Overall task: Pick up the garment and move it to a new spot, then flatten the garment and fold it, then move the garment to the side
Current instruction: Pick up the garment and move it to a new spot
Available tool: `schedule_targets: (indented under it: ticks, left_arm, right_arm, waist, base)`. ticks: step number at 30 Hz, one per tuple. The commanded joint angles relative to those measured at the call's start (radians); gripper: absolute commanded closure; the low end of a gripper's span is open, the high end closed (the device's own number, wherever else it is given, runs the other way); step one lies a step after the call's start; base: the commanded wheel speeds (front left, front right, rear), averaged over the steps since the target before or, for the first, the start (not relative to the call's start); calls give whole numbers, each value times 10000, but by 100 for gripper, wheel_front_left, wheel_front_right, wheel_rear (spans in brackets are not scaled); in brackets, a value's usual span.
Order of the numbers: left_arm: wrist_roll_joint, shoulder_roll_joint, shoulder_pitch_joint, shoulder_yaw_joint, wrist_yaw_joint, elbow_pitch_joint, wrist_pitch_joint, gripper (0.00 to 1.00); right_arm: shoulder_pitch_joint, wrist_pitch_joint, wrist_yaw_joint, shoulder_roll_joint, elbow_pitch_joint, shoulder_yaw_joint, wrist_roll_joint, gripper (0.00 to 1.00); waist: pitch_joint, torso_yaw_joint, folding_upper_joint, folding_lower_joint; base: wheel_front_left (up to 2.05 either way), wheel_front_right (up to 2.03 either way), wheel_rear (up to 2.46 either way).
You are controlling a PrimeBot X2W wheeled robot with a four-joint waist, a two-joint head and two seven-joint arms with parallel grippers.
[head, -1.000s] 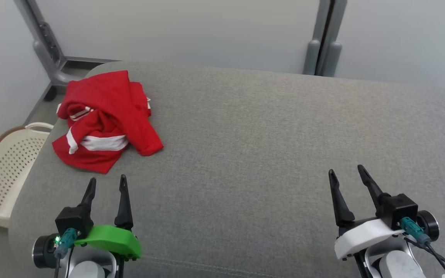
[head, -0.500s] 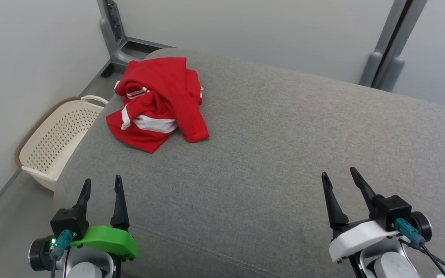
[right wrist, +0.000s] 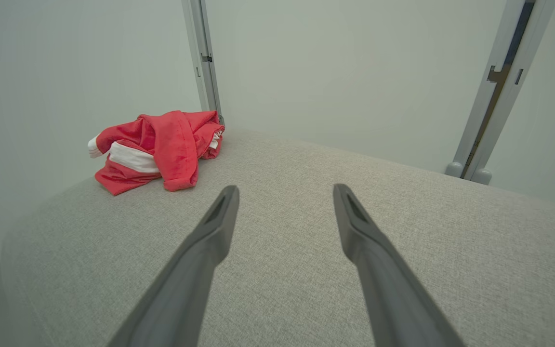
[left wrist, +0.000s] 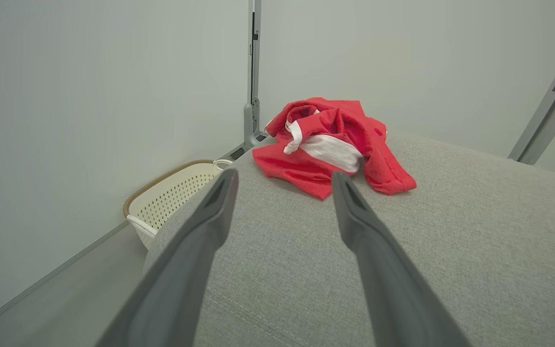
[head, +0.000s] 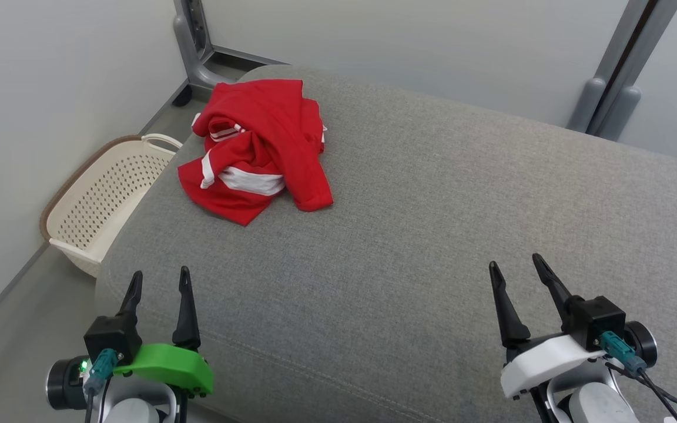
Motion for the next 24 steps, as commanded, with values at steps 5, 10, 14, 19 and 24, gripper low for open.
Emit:
schedule_targets:
  ticks: [5, 10, 14, 19, 24]
  left_arm:
    - [23, 5, -144, -162, -68, -16, 51, 0]
    - [-157, 108, -623, -378, -457, -186, 637, 0]
    - [-539, 158, -1494, -451, -742, -292, 1433, 0]
    - [-1106, 292, -3018, -513, -1016, 34, 2827, 0]
    - [-1577, 513, -4251, -589, -1162, 701, 3700, 0]
  right_arm:
    - [-32, -25, -3, -45, 13, -2, -68, 0]
    - [-116, -25, -3, -59, -7, 48, -112, 0]
    - [-359, -25, -3, -174, -124, 118, -182, 0]
    - [-755, -10, -3, -301, -274, 305, -312, 0]
    - [-1095, 0, -3, -361, -404, 425, -184, 0]
  waist:
    - [45, -46, 0, 0]
    - [186, -136, 0, 0]
    - [589, -384, 0, 0]
    - [1292, -968, 0, 0]
    - [1875, -1578, 0, 0]
  base:
    - [0, 0, 0]
    - [0, 0, 0]
    - [0, 0, 0]
    - [0, 0, 0]
    - [0, 0, 0]
